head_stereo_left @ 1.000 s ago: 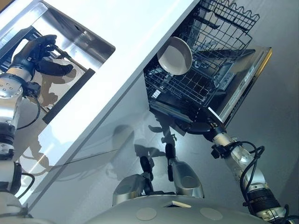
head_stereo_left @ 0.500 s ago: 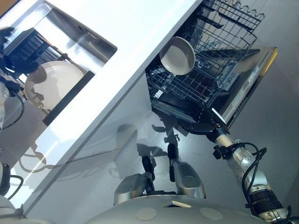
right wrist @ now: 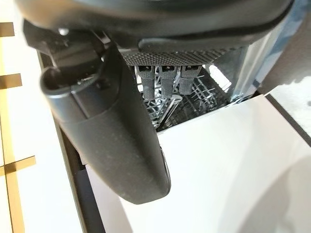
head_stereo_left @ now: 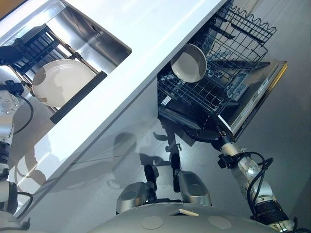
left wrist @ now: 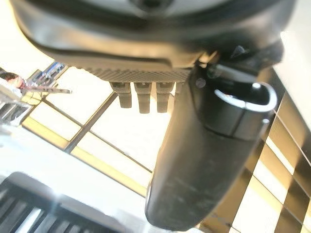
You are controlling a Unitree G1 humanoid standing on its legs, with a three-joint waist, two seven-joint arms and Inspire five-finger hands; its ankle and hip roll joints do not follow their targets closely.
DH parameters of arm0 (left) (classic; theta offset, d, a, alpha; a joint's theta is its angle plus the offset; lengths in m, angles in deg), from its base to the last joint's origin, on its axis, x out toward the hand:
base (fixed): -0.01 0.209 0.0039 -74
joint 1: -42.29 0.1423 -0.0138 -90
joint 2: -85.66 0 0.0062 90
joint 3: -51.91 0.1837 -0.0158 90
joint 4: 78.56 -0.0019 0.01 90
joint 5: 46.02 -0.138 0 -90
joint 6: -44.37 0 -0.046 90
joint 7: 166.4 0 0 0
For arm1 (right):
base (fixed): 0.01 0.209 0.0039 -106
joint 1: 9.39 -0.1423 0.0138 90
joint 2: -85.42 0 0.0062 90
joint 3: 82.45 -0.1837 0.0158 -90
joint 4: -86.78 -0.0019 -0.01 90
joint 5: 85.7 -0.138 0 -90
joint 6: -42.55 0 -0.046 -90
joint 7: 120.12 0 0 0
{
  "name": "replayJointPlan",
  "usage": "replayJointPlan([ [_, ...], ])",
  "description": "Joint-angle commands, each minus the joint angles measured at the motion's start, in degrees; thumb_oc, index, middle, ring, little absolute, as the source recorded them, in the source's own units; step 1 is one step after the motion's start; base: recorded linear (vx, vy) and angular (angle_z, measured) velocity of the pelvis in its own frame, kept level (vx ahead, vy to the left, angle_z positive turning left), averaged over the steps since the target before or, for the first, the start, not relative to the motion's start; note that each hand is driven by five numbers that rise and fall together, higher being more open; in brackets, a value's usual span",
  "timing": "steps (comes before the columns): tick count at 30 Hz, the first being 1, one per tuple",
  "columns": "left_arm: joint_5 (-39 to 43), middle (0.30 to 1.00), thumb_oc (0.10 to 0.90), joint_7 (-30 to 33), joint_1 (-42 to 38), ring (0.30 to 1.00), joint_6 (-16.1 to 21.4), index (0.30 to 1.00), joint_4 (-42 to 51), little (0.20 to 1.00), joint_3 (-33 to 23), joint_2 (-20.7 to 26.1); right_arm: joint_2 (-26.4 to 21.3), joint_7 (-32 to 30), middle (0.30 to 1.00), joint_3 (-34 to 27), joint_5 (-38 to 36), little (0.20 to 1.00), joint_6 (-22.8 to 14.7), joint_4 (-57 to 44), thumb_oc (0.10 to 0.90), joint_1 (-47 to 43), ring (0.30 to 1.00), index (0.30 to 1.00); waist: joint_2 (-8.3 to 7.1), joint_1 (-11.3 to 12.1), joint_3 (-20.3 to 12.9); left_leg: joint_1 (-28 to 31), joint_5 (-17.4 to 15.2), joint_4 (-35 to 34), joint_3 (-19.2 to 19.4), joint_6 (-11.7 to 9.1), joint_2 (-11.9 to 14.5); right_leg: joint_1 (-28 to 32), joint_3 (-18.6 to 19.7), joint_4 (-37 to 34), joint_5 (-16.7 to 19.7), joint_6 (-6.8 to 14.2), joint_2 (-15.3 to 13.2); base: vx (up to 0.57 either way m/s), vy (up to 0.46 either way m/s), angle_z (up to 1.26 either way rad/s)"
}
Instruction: Pick up plates and place into dishwasher.
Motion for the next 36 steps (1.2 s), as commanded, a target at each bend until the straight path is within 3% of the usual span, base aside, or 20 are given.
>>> replayJointPlan([
  [1, 1.9, 0.900, 0.800, -1.4, -2.6, 0.900, 1.9, 0.900, -0.2, 0.900, -2.6, 4.0, 0.3, 1.5, 0.900, -0.3, -0.3, 0.900, -5.4, -3.3, 0.800, -0.1, 0.900, 0.900, 1.08, -1.1, -6.4, -4.9, -7.0, 7.0, -1.4, 1.5, -3.4, -4.9, -0.5, 10.1, -6.3, 8.2, -3.4, 0.00, 0.000, 0.00],
  [8, 6.1, 0.900, 0.800, -10.5, -4.1, 0.900, 1.1, 0.900, -1.1, 0.900, -0.7, 4.0, 0.4, 1.9, 0.900, -0.3, -0.2, 0.900, -5.4, -2.4, 0.800, -0.1, 0.900, 0.900, 1.16, -1.3, -5.9, -4.9, -7.2, 7.2, -1.3, 1.7, -3.5, -5.3, -0.5, 10.6, -5.9, 8.5, -3.4, 0.00, 0.000, 0.00],
  [12, 7.6, 0.900, 0.800, -16.0, -5.1, 0.900, -1.4, 0.900, -2.9, 0.900, 1.2, 3.9, 0.5, 1.9, 0.900, -0.4, 0.0, 0.900, -5.3, -2.0, 0.800, -0.2, 0.900, 0.900, 1.36, -1.6, -5.4, -4.9, -7.2, 7.4, -1.0, 1.8, -3.5, -6.1, -0.4, 11.2, -5.6, 8.7, -3.4, 0.01, 0.008, 0.00],
  [21, 9.5, 0.900, 0.800, -35.1, -7.9, 0.900, -9.2, 0.900, -9.1, 0.900, 6.8, 5.7, -0.9, 1.6, 0.900, -2.0, -0.9, 0.900, -4.4, -2.5, 0.800, -1.0, 0.900, 0.900, 1.90, -2.2, -3.8, -5.9, -7.0, 8.4, -0.3, 1.9, -3.5, -7.2, 0.1, 11.5, -4.9, 8.8, -3.6, 0.00, 0.010, -0.01],
  [30, 7.7, 0.900, 0.800, -43.4, -6.0, 0.900, -11.6, 0.900, -8.4, 0.900, 8.7, 5.6, -1.6, 1.4, 0.900, -2.1, -2.6, 0.900, -4.1, -2.1, 0.800, -1.2, 0.900, 0.900, 1.95, -1.8, -3.5, -6.0, -7.0, 8.6, -0.6, 2.0, -3.8, -6.8, -0.3, 11.2, -4.4, 8.8, -3.8, 0.00, 0.000, -0.01],
  [36, 13.7, 0.900, 0.800, -51.7, -3.7, 0.900, -13.5, 0.900, -6.9, 0.900, 8.7, 4.7, -1.6, 1.1, 0.900, -2.5, -3.3, 0.900, -3.4, -1.5, 0.800, -1.3, 0.900, 0.900, 2.10, -1.5, -3.8, -5.8, -6.7, 8.2, -0.8, 1.9, -3.8, -6.5, -0.4, 10.8, -4.4, 8.7, -3.8, 0.00, 0.000, 0.00],
])
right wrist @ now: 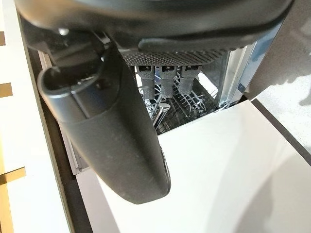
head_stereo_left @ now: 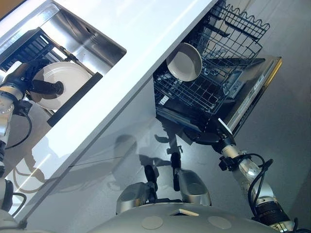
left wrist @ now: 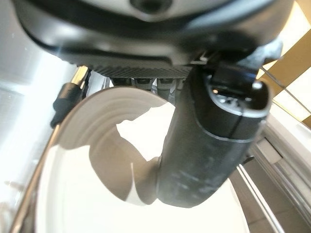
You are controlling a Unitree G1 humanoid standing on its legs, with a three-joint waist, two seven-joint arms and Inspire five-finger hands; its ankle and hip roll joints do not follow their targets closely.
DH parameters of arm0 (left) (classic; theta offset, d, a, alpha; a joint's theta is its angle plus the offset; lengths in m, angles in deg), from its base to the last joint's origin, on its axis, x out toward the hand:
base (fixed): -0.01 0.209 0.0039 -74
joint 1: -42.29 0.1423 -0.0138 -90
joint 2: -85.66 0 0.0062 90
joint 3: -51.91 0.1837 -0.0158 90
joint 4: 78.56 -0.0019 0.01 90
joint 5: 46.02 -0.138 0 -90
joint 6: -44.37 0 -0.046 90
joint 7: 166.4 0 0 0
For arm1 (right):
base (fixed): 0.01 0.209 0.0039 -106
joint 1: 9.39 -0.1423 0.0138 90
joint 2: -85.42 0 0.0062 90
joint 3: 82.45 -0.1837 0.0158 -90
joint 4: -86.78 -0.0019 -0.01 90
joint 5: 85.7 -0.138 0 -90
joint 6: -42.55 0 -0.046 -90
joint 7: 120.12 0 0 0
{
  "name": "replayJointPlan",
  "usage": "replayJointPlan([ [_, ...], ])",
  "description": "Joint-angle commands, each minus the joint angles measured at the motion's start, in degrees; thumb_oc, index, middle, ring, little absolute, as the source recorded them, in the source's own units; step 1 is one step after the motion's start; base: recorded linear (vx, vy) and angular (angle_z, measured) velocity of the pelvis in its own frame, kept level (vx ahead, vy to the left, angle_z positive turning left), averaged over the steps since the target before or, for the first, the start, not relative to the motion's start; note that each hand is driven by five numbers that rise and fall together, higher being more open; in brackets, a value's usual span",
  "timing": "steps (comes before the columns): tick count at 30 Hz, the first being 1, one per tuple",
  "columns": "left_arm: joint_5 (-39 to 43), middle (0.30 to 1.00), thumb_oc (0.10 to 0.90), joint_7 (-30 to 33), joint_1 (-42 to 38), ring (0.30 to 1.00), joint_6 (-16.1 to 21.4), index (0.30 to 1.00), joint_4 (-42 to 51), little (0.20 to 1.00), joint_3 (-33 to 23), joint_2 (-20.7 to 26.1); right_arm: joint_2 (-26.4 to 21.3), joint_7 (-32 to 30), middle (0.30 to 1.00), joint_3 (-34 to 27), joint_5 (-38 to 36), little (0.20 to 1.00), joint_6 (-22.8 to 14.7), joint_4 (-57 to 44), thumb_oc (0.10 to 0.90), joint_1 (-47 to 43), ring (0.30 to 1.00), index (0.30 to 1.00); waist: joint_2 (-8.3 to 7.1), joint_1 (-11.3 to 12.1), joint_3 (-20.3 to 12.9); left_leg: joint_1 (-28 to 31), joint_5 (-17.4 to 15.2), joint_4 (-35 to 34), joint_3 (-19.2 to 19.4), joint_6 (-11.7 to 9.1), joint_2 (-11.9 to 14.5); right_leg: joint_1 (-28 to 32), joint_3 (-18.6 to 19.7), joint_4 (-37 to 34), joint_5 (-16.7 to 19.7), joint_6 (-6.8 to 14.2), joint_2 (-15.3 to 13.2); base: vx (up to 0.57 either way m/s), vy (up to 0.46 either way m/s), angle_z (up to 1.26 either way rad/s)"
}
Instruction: Pick up plates and place into dishwasher.
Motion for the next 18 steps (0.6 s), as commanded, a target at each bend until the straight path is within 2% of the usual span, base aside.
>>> replayJointPlan([
  [1, 6.1, 0.862, 0.756, -8.3, -0.5, 0.862, -0.8, 0.862, 1.9, 0.856, 1.9, 0.7, -1.0, 0.5, 0.900, -2.6, -3.1, 0.900, -3.8, -3.6, 0.800, -1.0, 0.900, 0.900, 1.98, -0.2, -3.9, -5.5, -6.6, 7.8, -1.3, 1.9, -3.8, -5.8, -0.6, 10.0, -4.4, 8.7, -3.5, 0.00, 0.000, 0.00],
  [3, 11.9, 0.622, 0.476, -10.8, 0.8, 0.622, -1.1, 0.622, 4.2, 0.576, 1.2, -0.3, -0.7, 0.6, 0.900, -2.8, -2.8, 0.900, -4.0, -3.0, 0.800, -0.7, 0.900, 0.900, 2.05, 0.0, -3.9, -5.3, -6.6, 7.5, -1.3, 1.9, -3.7, -5.6, -0.7, 9.7, -4.6, 8.7, -3.5, 0.00, 0.000, 0.00],
  [4, 13.2, 0.545, 0.385, -10.7, 1.4, 0.545, -1.3, 0.545, 5.2, 0.485, 0.9, -0.9, -0.5, 0.7, 0.900, -2.8, -2.9, 0.900, -4.1, -2.7, 0.800, -0.7, 0.900, 0.900, 2.07, 0.1, -4.0, -5.3, -6.5, 7.4, -1.4, 1.8, -3.7, -5.4, -0.8, 9.6, -4.7, 8.7, -3.5, 0.00, 0.000, 0.00],
  [5, 14.7, 0.404, 0.221, -10.7, 2.0, 0.404, -1.0, 0.404, 6.2, 0.321, 0.6, -1.4, -0.3, 0.8, 0.900, -2.7, -3.0, 0.900, -4.1, -2.4, 0.800, -0.7, 0.900, 0.900, 2.11, 0.2, -4.0, -5.1, -6.5, 7.3, -1.4, 1.8, -3.7, -5.2, -0.9, 9.5, -4.8, 8.7, -3.5, 0.00, 0.000, 0.00],
  [7, 16.8, 0.300, 0.100, -10.0, 3.1, 0.300, -0.2, 0.300, 7.7, 0.200, -0.4, -2.2, 0.1, 0.8, 0.900, -2.7, -2.6, 0.900, -4.3, -1.9, 0.800, -0.6, 0.900, 0.900, 2.14, 0.4, -4.2, -4.9, -6.5, 7.2, -1.5, 1.7, -3.6, -4.8, -1.2, 9.3, -4.9, 8.7, -3.6, 0.00, 0.000, 0.00],
  [13, 20.4, 0.300, 0.100, -6.8, 5.6, 0.300, 3.2, 0.300, 11.9, 0.200, -4.2, -4.2, 1.8, 1.1, 0.900, -2.4, -2.5, 0.900, -5.1, -0.6, 0.800, -0.3, 0.900, 0.900, 2.17, 1.0, -5.8, -4.0, -6.4, 6.4, -1.8, 1.4, -3.5, -3.4, -1.8, 8.5, -5.8, 8.8, -3.6, -0.01, -0.033, 0.04],
  [18, 20.2, 0.300, 0.100, -7.1, 5.8, 0.300, 3.3, 0.300, 13.4, 0.200, -4.7, -4.7, 2.3, 1.3, 0.900, -2.3, -2.6, 0.900, -5.7, -0.2, 0.800, -0.6, 0.900, 0.900, 2.07, 1.4, -7.2, -3.1, -6.4, 5.5, -2.4, 1.5, -3.5, -2.2, -2.0, 8.3, -6.0, 8.8, -3.5, -0.01, -0.046, 0.00],
])
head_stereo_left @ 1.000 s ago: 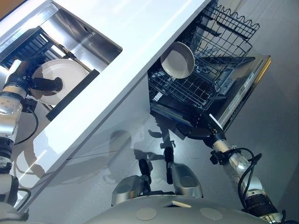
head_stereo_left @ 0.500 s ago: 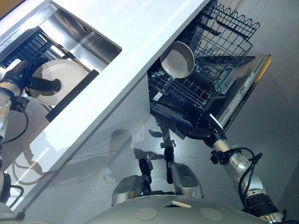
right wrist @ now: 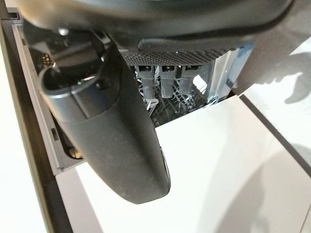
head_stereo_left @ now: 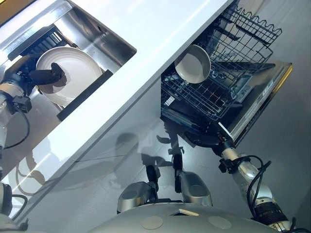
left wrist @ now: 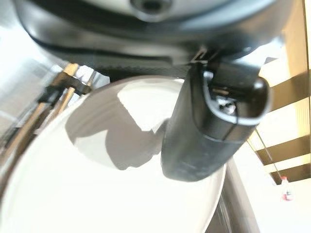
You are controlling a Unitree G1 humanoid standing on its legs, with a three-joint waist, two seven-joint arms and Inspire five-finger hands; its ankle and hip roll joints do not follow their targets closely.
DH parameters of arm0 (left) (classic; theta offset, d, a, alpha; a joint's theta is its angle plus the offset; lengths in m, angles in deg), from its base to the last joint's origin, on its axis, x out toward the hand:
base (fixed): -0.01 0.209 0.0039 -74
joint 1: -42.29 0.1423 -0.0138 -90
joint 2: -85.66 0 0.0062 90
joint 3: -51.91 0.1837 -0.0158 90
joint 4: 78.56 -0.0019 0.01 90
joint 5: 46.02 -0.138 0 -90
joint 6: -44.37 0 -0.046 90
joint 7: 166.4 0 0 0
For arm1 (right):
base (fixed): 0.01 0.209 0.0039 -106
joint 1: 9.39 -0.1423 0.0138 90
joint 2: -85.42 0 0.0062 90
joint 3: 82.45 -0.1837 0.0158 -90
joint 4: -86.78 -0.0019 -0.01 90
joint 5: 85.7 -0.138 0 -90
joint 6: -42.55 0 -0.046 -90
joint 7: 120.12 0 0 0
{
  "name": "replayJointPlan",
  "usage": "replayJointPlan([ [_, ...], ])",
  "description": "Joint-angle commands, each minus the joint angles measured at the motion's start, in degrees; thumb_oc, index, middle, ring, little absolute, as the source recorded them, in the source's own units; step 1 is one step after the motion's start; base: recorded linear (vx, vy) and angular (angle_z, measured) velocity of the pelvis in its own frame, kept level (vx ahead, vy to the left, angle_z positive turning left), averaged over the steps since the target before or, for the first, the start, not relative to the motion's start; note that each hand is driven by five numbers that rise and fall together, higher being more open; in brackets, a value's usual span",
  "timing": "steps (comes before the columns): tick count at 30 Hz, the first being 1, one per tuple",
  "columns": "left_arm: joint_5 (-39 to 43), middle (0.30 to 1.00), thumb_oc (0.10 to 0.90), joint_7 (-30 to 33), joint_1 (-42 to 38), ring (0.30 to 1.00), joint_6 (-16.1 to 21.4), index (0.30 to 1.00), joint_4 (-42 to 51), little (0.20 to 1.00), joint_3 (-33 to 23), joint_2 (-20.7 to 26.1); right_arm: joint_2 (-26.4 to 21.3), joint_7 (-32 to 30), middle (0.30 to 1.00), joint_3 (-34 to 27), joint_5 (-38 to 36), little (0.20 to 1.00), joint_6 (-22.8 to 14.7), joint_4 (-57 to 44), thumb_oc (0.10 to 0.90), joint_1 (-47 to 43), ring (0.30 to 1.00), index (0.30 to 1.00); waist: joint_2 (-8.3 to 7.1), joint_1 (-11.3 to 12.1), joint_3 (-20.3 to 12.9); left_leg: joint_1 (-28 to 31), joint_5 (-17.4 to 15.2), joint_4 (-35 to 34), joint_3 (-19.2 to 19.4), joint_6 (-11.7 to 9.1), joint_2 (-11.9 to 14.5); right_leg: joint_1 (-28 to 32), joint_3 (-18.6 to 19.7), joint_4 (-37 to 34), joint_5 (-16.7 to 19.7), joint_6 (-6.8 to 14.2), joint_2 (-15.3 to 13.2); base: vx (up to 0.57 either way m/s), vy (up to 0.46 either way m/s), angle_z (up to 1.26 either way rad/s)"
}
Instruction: Pick up plates and place into dishwasher.
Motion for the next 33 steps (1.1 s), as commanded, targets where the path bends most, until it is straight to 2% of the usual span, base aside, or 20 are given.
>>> replayJointPlan([
  [1, 3.3, 0.300, 0.100, -5.1, 1.4, 0.300, 4.0, 0.300, 6.6, 0.200, 2.9, -2.2, 0.5, 1.0, 0.900, -2.1, -2.5, 0.900, -6.0, -4.2, 0.800, -0.3, 0.900, 0.900, 1.44, -1.3, -7.4, -3.6, -6.4, 5.4, -1.8, 1.5, -3.5, -3.2, -1.4, 8.9, -5.9, 8.9, -3.3, -0.02, -0.050, 0.01],
  [10, 2.5, 0.300, 0.100, -8.5, 1.0, 0.300, 4.2, 0.300, 6.6, 0.200, 4.1, -1.4, 0.0, 1.3, 0.900, -3.3, -4.5, 0.900, -6.8, -5.5, 0.800, -0.7, 0.900, 0.900, 1.24, -1.1, -8.5, -2.5, -6.3, 4.8, -2.5, 1.5, -3.2, -1.9, -1.5, 9.2, -6.4, 8.7, -3.1, -0.02, -0.057, 0.03],
  [14, 3.9, 0.300, 0.100, -5.0, 0.8, 0.300, 6.7, 0.300, 7.8, 0.200, 3.1, -1.2, -1.2, 1.3, 0.900, -4.6, -5.4, 0.900, -8.5, -8.4, 0.800, -2.1, 0.900, 0.900, 1.17, -0.8, -8.6, -2.1, -6.2, 4.5, -2.8, 1.4, -2.9, -0.9, -1.8, 8.7, -7.2, 8.3, -2.7, -0.05, -0.080, 0.03],
  [17, 2.4, 0.300, 0.100, 5.5, 0.4, 0.300, 9.7, 0.300, 8.5, 0.200, -0.6, -2.7, -2.0, -0.5, 0.900, -7.3, -5.9, 0.900, -11.4, -12.1, 0.800, -5.2, 0.900, 0.900, 0.88, -0.3, -9.3, -1.8, -6.1, 4.1, -3.3, 1.1, -2.7, 0.6, -2.1, 7.7, -8.3, 7.5, -2.1, -0.04, -0.120, 0.06],
  [18, -0.5, 0.300, 0.100, 9.6, 0.4, 0.300, 13.0, 0.300, 7.6, 0.200, -2.2, -3.3, -1.9, -1.7, 0.900, -8.1, -5.5, 0.900, -12.4, -13.0, 0.800, -6.4, 0.900, 0.900, 0.83, 0.0, -9.6, -1.8, -6.0, 4.0, -3.5, 1.0, -2.6, 1.1, -2.3, 7.3, -8.9, 7.2, -1.8, -0.04, -0.105, 0.07],
  [20, 1.5, 0.300, 0.100, 15.0, 0.4, 0.300, 15.5, 0.300, 6.9, 0.200, -4.9, -3.9, -2.2, -3.3, 0.900, -9.8, -5.7, 0.900, -13.5, -14.1, 0.800, -8.2, 0.900, 0.900, 0.71, 0.4, -10.2, -1.7, -5.8, 3.7, -3.8, 0.9, -2.4, 1.8, -2.5, 6.8, -9.5, 6.6, -1.3, -0.04, -0.117, 0.04],
  [21, -1.7, 0.300, 0.100, 18.5, 0.7, 0.300, 18.7, 0.300, 6.7, 0.200, -6.5, -4.5, -2.0, -4.8, 0.900, -10.4, -4.6, 0.900, -14.7, -14.4, 0.800, -8.9, 0.900, 0.900, 0.71, 0.6, -10.4, -1.6, -5.8, 3.6, -4.0, 0.7, -2.2, 2.1, -2.6, 6.6, -9.8, 6.3, -1.1, -0.04, -0.129, 0.00],
  [24, -6.6, 0.300, 0.100, 27.9, 3.9, 0.300, 25.4, 0.300, 8.0, 0.200, -12.3, -5.8, -1.4, -9.4, 0.900, -13.7, -2.0, 0.900, -14.4, -16.5, 0.800, -10.0, 0.900, 0.900, 0.45, 1.0, -11.3, -1.5, -5.4, 3.0, -4.5, 0.4, -1.9, 2.9, -2.5, 5.9, -10.6, 5.3, -0.3, -0.05, -0.157, -0.01],
  [25, -12.2, 0.300, 0.100, 35.0, 5.8, 0.300, 27.6, 0.300, 10.5, 0.200, -15.1, -6.8, -0.6, -9.6, 0.900, -15.3, -2.1, 0.900, -14.2, -17.2, 0.800, -10.2, 0.900, 0.900, 0.34, 1.2, -11.8, -1.3, -5.1, 2.4, -4.9, 0.1, -1.6, 3.4, -2.5, 5.5, -10.9, 4.7, 0.1, -0.05, -0.182, 0.00],
  [27, -15.5, 0.300, 0.100, 39.0, 7.3, 0.300, 28.5, 0.300, 12.7, 0.200, -16.5, -7.7, -0.3, -9.4, 0.900, -16.2, -2.6, 0.900, -13.8, -18.2, 0.800, -10.3, 0.900, 0.900, 0.22, 1.3, -12.2, -1.1, -4.9, 1.8, -5.3, -0.3, -1.4, 3.9, -2.7, 5.1, -11.1, 4.4, 0.5, -0.03, -0.145, 0.02],
  [28, -19.0, 0.300, 0.100, 43.0, 7.7, 0.300, 29.1, 0.300, 14.3, 0.200, -17.3, -8.1, -0.1, -8.9, 0.900, -16.7, -3.3, 0.900, -13.4, -19.0, 0.800, -10.5, 0.900, 0.900, 0.13, 1.3, -12.4, -0.9, -4.7, 1.5, -5.5, -0.5, -1.2, 4.3, -2.8, 4.7, -11.2, 4.2, 0.7, -0.04, -0.170, 0.08],
  [31, -29.4, 0.300, 0.100, 53.0, 8.1, 0.300, 30.6, 0.300, 17.7, 0.200, -17.2, -9.4, 0.1, -8.0, 0.900, -17.2, -6.1, 0.900, -11.7, -21.2, 0.800, -11.9, 0.900, 0.900, -0.07, 1.4, -13.3, -0.7, -3.9, 1.1, -6.1, -1.8, -0.5, 5.7, -3.4, 3.3, -11.2, 3.3, 1.5, -0.04, -0.191, 0.15],
  [33, -33.7, 0.300, 0.100, 57.2, 7.5, 0.300, 30.6, 0.300, 19.5, 0.200, -16.6, -9.2, -0.3, -8.1, 0.900, -17.2, -7.7, 0.900, -11.4, -22.5, 0.800, -13.0, 0.900, 0.900, -0.11, 1.5, -13.7, -0.8, -3.8, 1.3, -6.1, -2.4, -0.2, 6.2, -3.9, 2.9, -11.3, 2.9, 1.9, -0.04, -0.147, 0.18],
])
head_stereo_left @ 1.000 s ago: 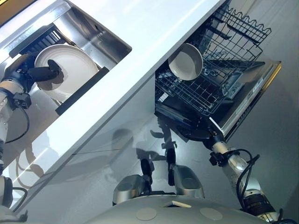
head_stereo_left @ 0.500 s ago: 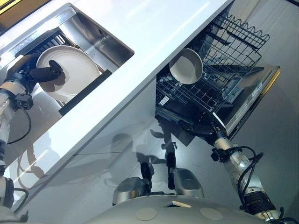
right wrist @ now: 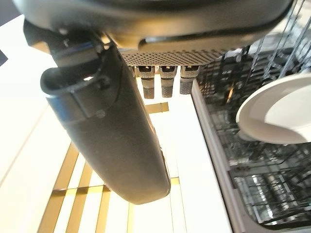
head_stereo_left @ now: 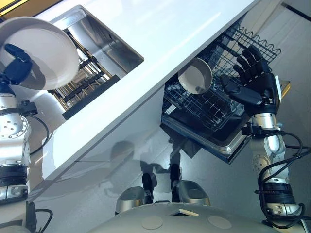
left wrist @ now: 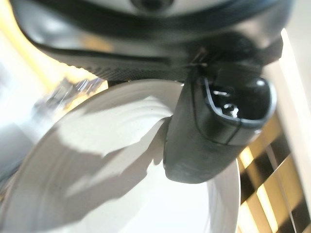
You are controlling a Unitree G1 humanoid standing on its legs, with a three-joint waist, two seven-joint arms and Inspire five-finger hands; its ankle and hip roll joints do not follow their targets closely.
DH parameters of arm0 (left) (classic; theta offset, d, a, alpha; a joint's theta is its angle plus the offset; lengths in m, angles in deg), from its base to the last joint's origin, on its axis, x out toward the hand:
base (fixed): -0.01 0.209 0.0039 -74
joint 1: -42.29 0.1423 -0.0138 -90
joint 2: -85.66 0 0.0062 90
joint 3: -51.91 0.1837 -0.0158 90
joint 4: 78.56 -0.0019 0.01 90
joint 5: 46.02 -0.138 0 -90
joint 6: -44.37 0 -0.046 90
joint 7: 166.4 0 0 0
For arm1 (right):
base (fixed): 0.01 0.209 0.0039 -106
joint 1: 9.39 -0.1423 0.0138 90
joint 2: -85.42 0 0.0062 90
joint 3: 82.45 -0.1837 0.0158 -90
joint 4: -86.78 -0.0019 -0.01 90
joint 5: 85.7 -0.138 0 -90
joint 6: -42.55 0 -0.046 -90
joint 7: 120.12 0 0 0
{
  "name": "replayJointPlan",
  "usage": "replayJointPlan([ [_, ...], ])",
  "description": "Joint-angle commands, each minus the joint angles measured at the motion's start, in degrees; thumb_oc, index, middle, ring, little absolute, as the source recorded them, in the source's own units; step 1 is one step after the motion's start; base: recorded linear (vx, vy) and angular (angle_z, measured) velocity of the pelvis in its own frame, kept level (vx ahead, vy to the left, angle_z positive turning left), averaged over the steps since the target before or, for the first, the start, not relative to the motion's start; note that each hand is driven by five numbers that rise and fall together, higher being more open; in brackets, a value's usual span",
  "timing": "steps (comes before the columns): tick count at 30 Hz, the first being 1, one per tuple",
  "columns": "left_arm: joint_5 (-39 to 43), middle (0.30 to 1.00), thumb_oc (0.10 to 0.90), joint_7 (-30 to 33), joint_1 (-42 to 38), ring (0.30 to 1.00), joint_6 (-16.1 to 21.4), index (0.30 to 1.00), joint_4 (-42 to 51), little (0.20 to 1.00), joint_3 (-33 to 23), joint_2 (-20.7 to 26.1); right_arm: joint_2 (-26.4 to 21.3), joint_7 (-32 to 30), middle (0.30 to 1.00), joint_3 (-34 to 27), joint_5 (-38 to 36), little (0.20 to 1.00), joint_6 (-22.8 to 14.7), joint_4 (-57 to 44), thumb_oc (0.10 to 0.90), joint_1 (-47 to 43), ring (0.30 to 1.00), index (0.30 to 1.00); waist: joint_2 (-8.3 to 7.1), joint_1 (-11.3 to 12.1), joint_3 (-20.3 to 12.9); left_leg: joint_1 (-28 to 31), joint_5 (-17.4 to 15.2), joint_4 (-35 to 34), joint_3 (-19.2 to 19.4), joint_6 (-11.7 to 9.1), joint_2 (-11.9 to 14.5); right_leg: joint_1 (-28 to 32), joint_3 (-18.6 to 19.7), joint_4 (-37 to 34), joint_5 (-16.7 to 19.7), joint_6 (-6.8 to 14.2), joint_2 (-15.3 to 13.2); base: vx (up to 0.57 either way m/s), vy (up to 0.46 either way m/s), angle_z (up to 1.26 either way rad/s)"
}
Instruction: Pick up plates and place into dishwasher.
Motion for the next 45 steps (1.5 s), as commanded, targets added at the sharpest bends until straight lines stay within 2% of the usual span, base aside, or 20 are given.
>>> replayJointPlan([
  [1, -9.2, 0.300, 0.100, 10.5, -4.4, 0.300, 8.7, 0.300, 4.6, 0.200, -4.0, 5.0, -0.8, 1.4, 0.900, -0.9, -3.8, 0.900, -4.1, -8.2, 0.800, -3.4, 0.900, 0.900, 1.59, -0.2, -10.6, -2.8, -3.6, 1.7, -2.5, -1.5, -1.2, 0.1, -1.7, 9.6, -12.4, 3.5, 0.8, -0.03, -0.129, 0.20],
  [5, -13.8, 0.300, 0.100, 12.6, -6.2, 0.300, 8.7, 0.300, 8.2, 0.200, -0.9, 4.3, -1.6, 3.6, 0.900, -0.1, -4.8, 0.900, -4.4, -11.0, 0.800, -5.5, 0.900, 0.900, 1.56, 0.1, -11.1, -3.2, -3.4, 2.5, -2.9, -2.3, -0.8, 0.7, -2.4, 9.4, -12.7, 2.8, 1.2, -0.03, -0.118, 0.12],
  [10, -18.6, 0.300, 0.100, 13.8, -9.8, 0.300, 9.5, 0.300, 12.2, 0.200, 4.9, 1.7, -1.9, 8.1, 0.900, 3.6, -6.4, 0.900, -0.9, -13.8, 0.800, -9.7, 0.900, 0.900, 1.16, 0.7, -11.5, -3.3, -3.0, 2.5, -4.0, -3.0, -0.7, 1.7, -3.2, 9.0, -13.1, 2.2, 1.5, -0.02, -0.101, 0.08],
  [15, -23.1, 0.300, 0.100, 13.5, -13.5, 0.300, 10.8, 0.300, 13.4, 0.200, 11.8, -1.7, -1.0, 8.9, 0.900, 8.6, -7.6, 0.900, 1.6, -15.1, 0.800, -14.4, 0.900, 0.900, 0.58, 1.3, -11.7, -3.2, -2.5, 2.1, -4.7, -3.5, -0.5, 2.5, -3.9, 8.5, -13.2, 1.8, 1.8, -0.01, -0.072, 0.09],
  [17, -22.4, 0.300, 0.100, 12.8, -14.3, 0.300, 11.3, 0.300, 13.8, 0.200, 14.0, -2.7, -0.7, 8.7, 0.900, 10.0, -7.0, 0.900, 1.3, -15.3, 0.800, -15.6, 0.900, 0.900, 0.45, 1.4, -11.7, -3.2, -2.5, 2.1, -4.9, -3.6, -0.5, 2.7, -4.0, 8.4, -13.2, 1.8, 1.8, -0.01, -0.045, 0.10],
  [18, -22.3, 0.300, 0.100, 11.8, -14.9, 0.300, 11.4, 0.300, 14.0, 0.200, 16.8, -4.9, 0.1, 8.3, 0.900, 11.7, -6.3, 0.900, 1.3, -15.2, 0.800, -16.9, 0.900, 0.900, 0.31, 1.5, -11.7, -3.2, -2.4, 2.2, -5.1, -3.5, -0.5, 2.7, -4.1, 8.5, -13.2, 1.7, 1.8, -0.02, -0.043, 0.07],
  [21, -20.1, 0.300, 0.100, 9.1, -15.1, 0.300, 12.4, 0.300, 13.9, 0.200, 20.3, -8.0, 0.6, 7.5, 0.900, 13.7, -5.4, 0.900, 2.0, -14.5, 0.800, -18.4, 0.900, 0.900, 0.07, 1.5, -11.7, -3.1, -2.4, 2.2, -5.2, -3.4, -0.4, 2.8, -4.0, 8.7, -13.3, 1.8, 2.0, -0.01, -0.033, 0.09],
  [28, -19.2, 0.300, 0.100, 5.1, -15.1, 0.300, 13.5, 0.300, 13.5, 0.200, 25.1, -13.0, 2.0, 5.4, 0.900, 17.1, -3.8, 0.900, 3.0, -11.5, 0.800, -20.3, 0.900, 0.900, -0.42, 1.7, -11.9, -2.6, -2.3, 2.1, -5.5, -3.0, -0.3, 3.0, -3.5, 9.1, -13.4, 1.8, 2.2, 0.00, -0.004, 0.00],
  [35, -17.4, 0.300, 0.100, 2.3, -15.8, 0.300, 14.1, 0.300, 13.3, 0.200, 28.0, -14.6, 3.7, 4.3, 0.900, 19.4, -3.9, 0.900, 3.7, -8.6, 0.800, -21.4, 0.900, 0.900, -0.43, 2.0, -11.7, -2.1, -2.4, 1.9, -5.6, -2.8, -0.3, 3.4, -3.6, 9.0, -13.3, 2.0, 2.1, 0.00, 0.000, 0.00],
  [43, -15.5, 0.300, 0.100, -1.6, -16.1, 0.300, 14.3, 0.300, 14.5, 0.200, 30.7, -15.8, 4.9, 5.0, 0.900, 22.0, -5.7, 0.900, 7.8, -6.6, 0.800, -20.8, 0.900, 0.900, -0.45, 2.2, -11.8, -1.9, -2.2, 1.4, -5.7, -2.5, -0.6, 3.6, -3.9, 8.7, -13.0, 2.1, 2.1, 0.00, 0.002, 0.02],
  [45, -14.8, 0.300, 0.100, -2.4, -16.1, 0.300, 14.2, 0.300, 14.9, 0.200, 31.3, -16.0, 4.9, 5.1, 0.900, 22.8, -5.6, 0.900, 7.8, -6.2, 0.800, -20.7, 0.900, 0.900, -0.39, 2.2, -11.7, -1.8, -2.1, 1.3, -5.7, -2.5, -0.6, 3.6, -4.0, 8.5, -12.9, 2.2, 2.0, 0.00, 0.000, 0.00],
])
